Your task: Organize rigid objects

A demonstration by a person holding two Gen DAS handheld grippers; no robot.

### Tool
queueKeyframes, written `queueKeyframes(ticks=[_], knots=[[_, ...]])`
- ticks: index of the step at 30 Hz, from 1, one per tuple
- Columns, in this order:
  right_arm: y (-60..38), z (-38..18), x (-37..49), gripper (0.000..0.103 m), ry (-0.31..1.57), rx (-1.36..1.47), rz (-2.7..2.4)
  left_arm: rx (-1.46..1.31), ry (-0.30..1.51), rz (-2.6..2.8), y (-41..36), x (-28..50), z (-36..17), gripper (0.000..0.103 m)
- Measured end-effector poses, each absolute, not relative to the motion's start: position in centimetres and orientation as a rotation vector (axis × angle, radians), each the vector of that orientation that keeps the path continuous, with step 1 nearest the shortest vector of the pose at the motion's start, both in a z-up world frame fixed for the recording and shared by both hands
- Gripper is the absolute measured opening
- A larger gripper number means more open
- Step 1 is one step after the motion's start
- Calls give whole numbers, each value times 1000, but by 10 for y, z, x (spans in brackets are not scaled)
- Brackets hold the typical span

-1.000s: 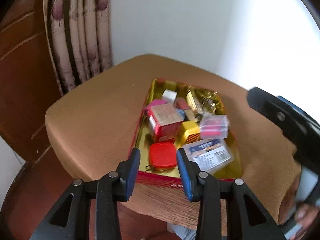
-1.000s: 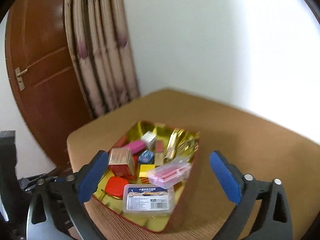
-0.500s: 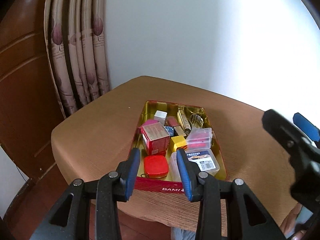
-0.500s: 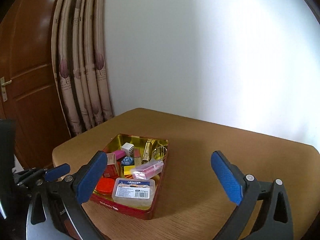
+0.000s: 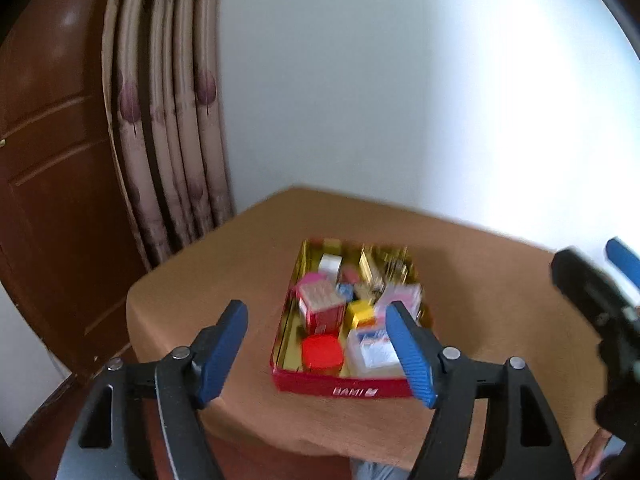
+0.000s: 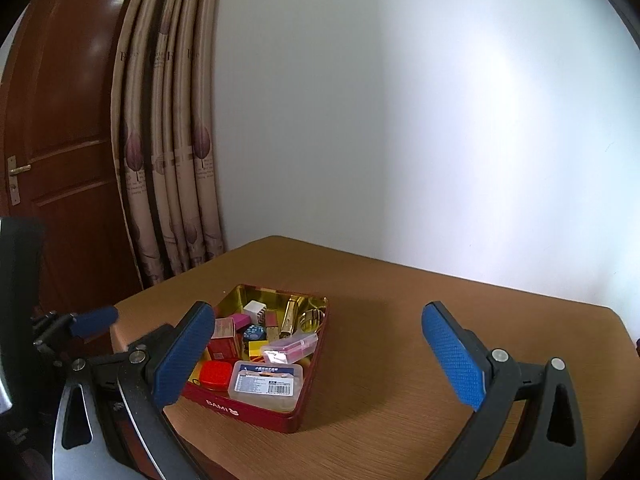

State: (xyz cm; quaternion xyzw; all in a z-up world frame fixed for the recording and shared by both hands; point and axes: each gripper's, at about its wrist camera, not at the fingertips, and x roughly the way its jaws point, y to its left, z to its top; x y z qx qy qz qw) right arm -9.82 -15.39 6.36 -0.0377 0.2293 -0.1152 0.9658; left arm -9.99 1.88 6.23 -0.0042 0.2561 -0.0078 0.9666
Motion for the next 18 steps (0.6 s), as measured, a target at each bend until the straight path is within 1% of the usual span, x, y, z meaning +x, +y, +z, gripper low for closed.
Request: queueKeyframes(ticks=[2,5,10,18], knots=[[-152,69,-102,103,450,-78,-235,-28,462,-28,23,-111,72,75],[-151,76,-109,103,432,-77,-234,-30,430,-36,25,-117,82,76],[-144,84,-117,103,411,-91,-228,-62,471,-111,29,-114,87,76],[-137,89,-124,103,394,-104,-207,-19,453,-99,21,-117,88,77]])
